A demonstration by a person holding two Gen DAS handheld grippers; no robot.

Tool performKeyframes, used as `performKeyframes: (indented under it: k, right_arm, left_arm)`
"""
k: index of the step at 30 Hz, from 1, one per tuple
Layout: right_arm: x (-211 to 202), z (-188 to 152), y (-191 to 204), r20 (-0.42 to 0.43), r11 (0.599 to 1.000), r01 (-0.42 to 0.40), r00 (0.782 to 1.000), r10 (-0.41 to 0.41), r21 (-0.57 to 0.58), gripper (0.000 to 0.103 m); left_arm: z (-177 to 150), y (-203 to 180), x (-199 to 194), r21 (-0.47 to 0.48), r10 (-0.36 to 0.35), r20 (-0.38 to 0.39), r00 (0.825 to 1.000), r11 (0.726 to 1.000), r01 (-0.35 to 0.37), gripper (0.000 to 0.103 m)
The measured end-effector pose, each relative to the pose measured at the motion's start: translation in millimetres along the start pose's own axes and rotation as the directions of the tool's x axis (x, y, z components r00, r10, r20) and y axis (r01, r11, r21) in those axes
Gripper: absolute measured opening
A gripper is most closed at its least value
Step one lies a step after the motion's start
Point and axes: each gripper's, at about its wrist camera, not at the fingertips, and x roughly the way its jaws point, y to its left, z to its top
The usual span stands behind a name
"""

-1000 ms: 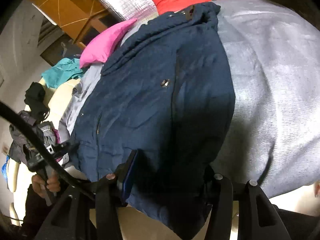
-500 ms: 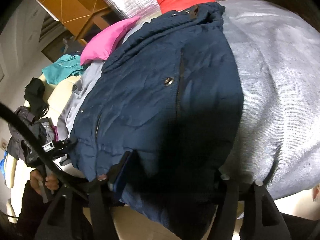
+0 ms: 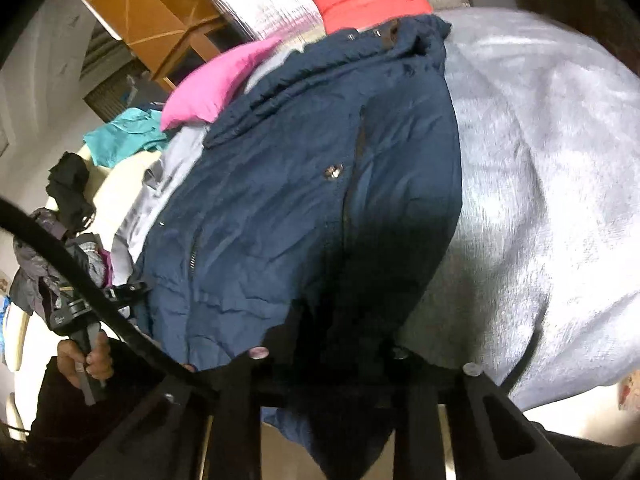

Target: Fold large clothes

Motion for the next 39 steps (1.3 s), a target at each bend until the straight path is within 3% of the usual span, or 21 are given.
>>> performKeyframes:
  k: [8, 11, 16, 20, 32, 39]
  right_arm:
    - [-3.5, -1.6, 3.5, 0.015, 1.0, 0.008, 1.0, -0.007, -0.022, 0.022]
    - [-19.8, -2.0, 13.4, 0.066, 0.998, -0.038, 0.997, 0.041, -0.046, 0.019]
    - [-46.4, -2.9, 17.4, 0.136, 0.995, -0.093, 0.986, 0.096, -0.027, 0.016]
    - [-53.9, -10.4, 22.2, 0.133, 0.994, -0.101, 0.986, 0.104, -0.028, 0.016]
    - [-83.8, -26.3, 14.3, 0.136, 0.989, -0.15, 0.979, 0.149, -0.008, 0.016]
    - [-75.2, -25.9, -0.9, 0.093, 0.99, -0.143, 0.985, 0.142, 0.006, 0.016]
  left_arm:
    - [-0.5, 2.1, -2.4, -0.012, -0.035, 0.013, 0.999, 0.999, 0.035, 0.025]
    - [-1.8, -4.0, -17.0, 0.021, -0.054, 0.071, 0.996, 0.998, 0.053, 0.019]
    - [-9.8, -18.8, -47.2, 0.081, -0.043, 0.14, 0.989, 0.996, 0.032, 0.017]
    - [-19.5, -27.6, -66.6, 0.119, -0.035, 0.141, 0.989, 0.993, 0.018, 0.017]
    - [-29.8, -31.5, -91.7, 0.129, -0.085, 0.155, 0.984, 0.989, 0.065, 0.017]
    - [-34.2, -10.6, -74.8, 0.08, -0.11, 0.134, 0.985, 0.992, 0.099, 0.017]
